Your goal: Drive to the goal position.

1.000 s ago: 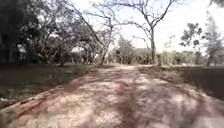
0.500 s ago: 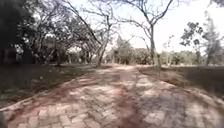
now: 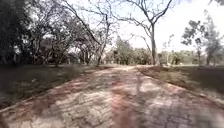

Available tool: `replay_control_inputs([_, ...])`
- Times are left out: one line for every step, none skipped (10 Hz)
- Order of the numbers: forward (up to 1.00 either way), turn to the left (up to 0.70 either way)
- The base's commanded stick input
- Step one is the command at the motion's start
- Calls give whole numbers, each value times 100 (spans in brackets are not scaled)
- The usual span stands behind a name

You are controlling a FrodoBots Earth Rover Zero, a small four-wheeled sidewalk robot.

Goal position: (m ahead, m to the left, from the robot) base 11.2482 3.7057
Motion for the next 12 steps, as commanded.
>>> replay_control_inputs([85, 0])
replay_control_inputs([85, 0])
replay_control_inputs([85, 0])
replay_control_inputs([85, 0])
replay_control_inputs([85, 0])
replay_control_inputs([85, 0])
replay_control_inputs([85, 0])
replay_control_inputs([85, 0])
replay_control_inputs([85, 0])
replay_control_inputs([85, 0])
replay_control_inputs([85, 0])
replay_control_inputs([85, 0])
